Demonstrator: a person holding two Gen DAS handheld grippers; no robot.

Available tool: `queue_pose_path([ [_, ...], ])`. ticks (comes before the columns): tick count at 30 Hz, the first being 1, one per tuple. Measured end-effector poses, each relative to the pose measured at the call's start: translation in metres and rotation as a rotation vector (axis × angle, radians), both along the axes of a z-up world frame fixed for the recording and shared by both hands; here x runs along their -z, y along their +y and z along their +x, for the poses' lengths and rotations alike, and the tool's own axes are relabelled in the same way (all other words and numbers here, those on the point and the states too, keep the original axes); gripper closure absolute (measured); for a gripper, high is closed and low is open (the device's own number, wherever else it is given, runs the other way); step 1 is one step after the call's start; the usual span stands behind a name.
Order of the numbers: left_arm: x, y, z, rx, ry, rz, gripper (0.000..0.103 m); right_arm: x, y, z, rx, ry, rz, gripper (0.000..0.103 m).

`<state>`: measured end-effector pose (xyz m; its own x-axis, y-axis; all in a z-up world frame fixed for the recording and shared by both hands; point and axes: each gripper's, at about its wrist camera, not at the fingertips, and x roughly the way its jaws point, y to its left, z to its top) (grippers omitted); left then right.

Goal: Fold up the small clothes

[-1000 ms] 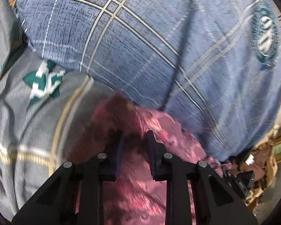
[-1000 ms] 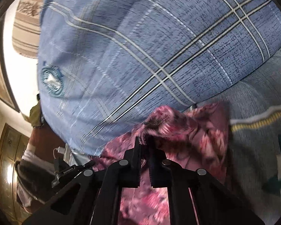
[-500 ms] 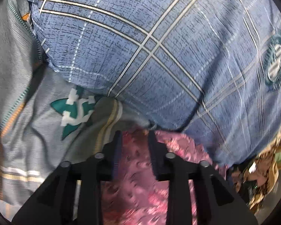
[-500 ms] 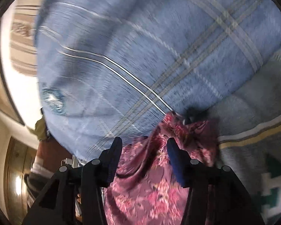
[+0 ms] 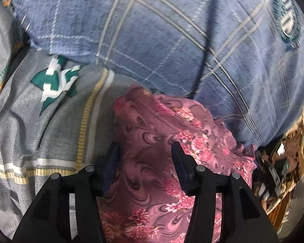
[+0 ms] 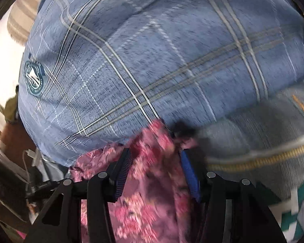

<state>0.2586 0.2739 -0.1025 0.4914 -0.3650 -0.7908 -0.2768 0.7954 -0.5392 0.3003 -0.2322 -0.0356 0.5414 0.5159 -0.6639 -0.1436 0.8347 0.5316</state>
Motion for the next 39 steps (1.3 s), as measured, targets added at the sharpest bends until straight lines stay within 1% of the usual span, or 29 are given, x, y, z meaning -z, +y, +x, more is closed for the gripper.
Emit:
queue_pose_path([
  [2, 0.001, -0.002, 0.002, 0.029, 0.009, 0.01, 0.053, 0.002, 0.01, 0.01, -0.016, 0.033, -0.076, 0.05],
  [3, 0.004, -0.002, 0.004, 0.033, 0.02, 0.015, 0.053, 0.005, 0.015, 0.015, -0.031, 0.051, -0.115, 0.054],
  [4, 0.007, -0.003, 0.005, 0.031, 0.024, 0.018, 0.053, 0.006, 0.017, 0.016, -0.039, 0.055, -0.132, 0.059],
  [5, 0.006, -0.005, 0.004, 0.027, 0.013, 0.024, 0.063, 0.003, 0.02, 0.015, -0.054, 0.04, -0.161, 0.08],
  [6, 0.004, -0.007, 0.002, 0.027, -0.007, 0.033, 0.085, -0.001, 0.023, 0.014, -0.066, 0.019, -0.181, 0.097],
  [7, -0.001, -0.009, -0.002, 0.027, -0.035, 0.046, 0.091, -0.008, 0.023, 0.01, -0.072, -0.017, -0.192, 0.097],
  [8, -0.003, -0.018, -0.001, 0.024, -0.053, 0.051, 0.091, -0.014, 0.022, 0.006, -0.067, -0.045, -0.187, 0.097],
  [10, -0.016, -0.018, -0.007, 0.013, -0.109, 0.075, 0.092, -0.033, 0.013, -0.001, -0.049, -0.102, -0.127, 0.097],
  [12, -0.025, -0.018, -0.005, 0.009, -0.133, 0.088, 0.092, -0.05, 0.0, -0.004, -0.009, -0.152, -0.07, 0.097],
  [14, -0.029, -0.015, -0.001, -0.009, -0.141, 0.105, 0.093, -0.054, -0.009, -0.001, 0.026, -0.161, -0.047, 0.097],
  [16, -0.028, -0.011, 0.002, -0.035, -0.148, 0.093, 0.093, -0.047, -0.018, 0.004, 0.061, -0.133, -0.048, 0.097],
  [18, -0.023, -0.003, 0.004, -0.081, -0.145, 0.113, 0.095, -0.03, -0.03, 0.01, 0.089, -0.082, -0.049, 0.097],
  [20, -0.007, 0.005, 0.009, -0.114, -0.078, 0.131, 0.098, -0.011, -0.033, 0.013, 0.109, -0.032, -0.066, 0.097],
  [21, 0.0, 0.009, 0.01, -0.12, -0.049, 0.125, 0.098, 0.002, -0.032, 0.016, 0.11, 0.003, -0.089, 0.097],
  [22, 0.006, 0.014, 0.01, -0.126, -0.026, 0.108, 0.098, 0.011, -0.034, 0.016, 0.109, 0.028, -0.106, 0.097],
  [23, 0.01, 0.02, 0.008, -0.131, -0.021, 0.077, 0.098, 0.018, -0.032, 0.015, 0.107, 0.046, -0.119, 0.097],
  [25, 0.01, 0.032, 0.001, -0.134, -0.043, -0.008, 0.097, 0.023, -0.029, 0.013, 0.095, 0.052, -0.129, 0.097],
  [26, 0.007, 0.037, 0.001, -0.135, -0.054, -0.042, 0.096, 0.023, -0.028, 0.013, 0.097, 0.049, -0.13, 0.095],
  [27, 0.005, 0.04, 0.002, -0.134, -0.061, -0.064, 0.087, 0.021, -0.03, 0.012, 0.101, 0.047, -0.114, 0.091],
  [28, 0.002, 0.042, 0.005, -0.13, -0.063, -0.073, 0.08, 0.021, -0.026, 0.013, 0.102, 0.049, -0.096, 0.091],
  [29, 0.0, 0.045, 0.007, -0.127, -0.062, -0.076, 0.06, 0.02, -0.031, 0.015, 0.104, 0.054, -0.066, 0.09],
  [30, -0.001, 0.043, 0.013, -0.122, -0.061, -0.079, 0.047, 0.02, -0.035, 0.016, 0.11, 0.064, -0.03, 0.086],
  [31, -0.001, 0.042, 0.017, -0.117, -0.058, -0.08, 0.047, 0.02, -0.035, 0.019, 0.114, 0.07, -0.01, 0.082],
  [32, -0.001, 0.039, 0.023, -0.11, -0.052, -0.081, 0.046, 0.02, -0.037, 0.019, 0.119, 0.074, 0.004, 0.075],
  [33, 0.0, 0.035, 0.028, -0.102, -0.046, -0.082, 0.046, 0.021, -0.038, 0.019, 0.121, 0.073, 0.018, 0.072],
  [35, 0.007, 0.025, 0.039, -0.086, -0.009, -0.066, 0.046, 0.022, -0.045, 0.019, 0.114, 0.078, 0.018, 0.071],
  [37, 0.016, 0.018, 0.048, -0.054, 0.036, -0.068, 0.046, 0.025, -0.035, 0.02, 0.104, 0.085, 0.003, 0.07],
  [38, 0.016, 0.014, 0.047, -0.042, 0.036, -0.057, 0.048, 0.026, -0.033, 0.022, 0.099, 0.086, 0.001, 0.07],
  [39, 0.012, 0.009, 0.046, -0.034, 0.017, -0.025, 0.06, 0.025, -0.032, 0.022, 0.089, 0.079, -0.004, 0.07],
])
